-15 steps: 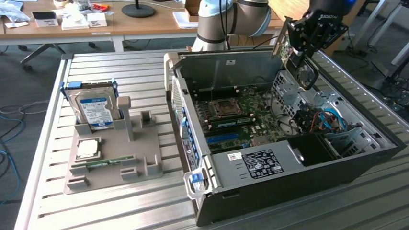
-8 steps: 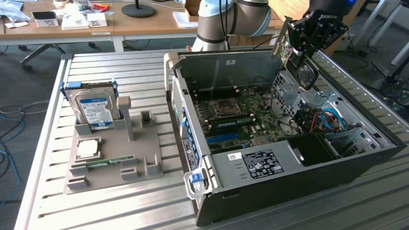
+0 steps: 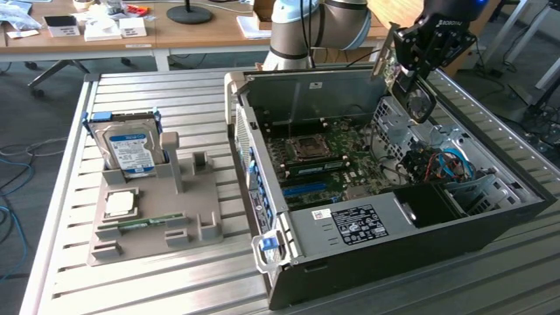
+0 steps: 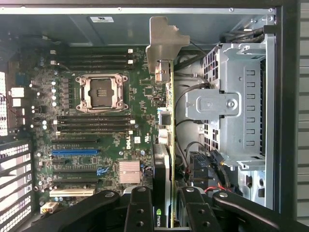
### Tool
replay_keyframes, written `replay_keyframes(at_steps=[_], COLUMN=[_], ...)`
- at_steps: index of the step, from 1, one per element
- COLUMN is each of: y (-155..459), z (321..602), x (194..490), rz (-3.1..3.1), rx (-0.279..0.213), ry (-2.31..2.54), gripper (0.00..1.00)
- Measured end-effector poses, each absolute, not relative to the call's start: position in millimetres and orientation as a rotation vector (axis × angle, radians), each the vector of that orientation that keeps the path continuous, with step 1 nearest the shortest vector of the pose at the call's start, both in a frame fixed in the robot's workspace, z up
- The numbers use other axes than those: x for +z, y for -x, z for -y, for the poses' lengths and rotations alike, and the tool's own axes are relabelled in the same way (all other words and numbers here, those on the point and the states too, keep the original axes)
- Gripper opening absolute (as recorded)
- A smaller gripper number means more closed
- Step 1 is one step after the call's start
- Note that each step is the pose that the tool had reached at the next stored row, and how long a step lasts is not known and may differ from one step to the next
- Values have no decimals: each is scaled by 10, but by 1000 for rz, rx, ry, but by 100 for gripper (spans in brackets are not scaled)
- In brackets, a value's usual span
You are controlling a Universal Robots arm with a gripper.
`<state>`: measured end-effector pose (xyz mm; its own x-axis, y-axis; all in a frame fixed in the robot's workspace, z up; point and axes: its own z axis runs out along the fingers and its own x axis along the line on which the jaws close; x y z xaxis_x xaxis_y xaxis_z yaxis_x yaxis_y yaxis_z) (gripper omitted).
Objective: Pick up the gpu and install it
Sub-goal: 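Insert the gpu into the slot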
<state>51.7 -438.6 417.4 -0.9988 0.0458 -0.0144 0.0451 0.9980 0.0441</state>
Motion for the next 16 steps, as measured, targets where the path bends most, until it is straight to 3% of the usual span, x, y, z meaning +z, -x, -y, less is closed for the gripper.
replay_keyframes(at_steps=[16], y=[-498], z=[4386], x=[4171], rz=[-3122], rx=[71], ry=[223], gripper=[27])
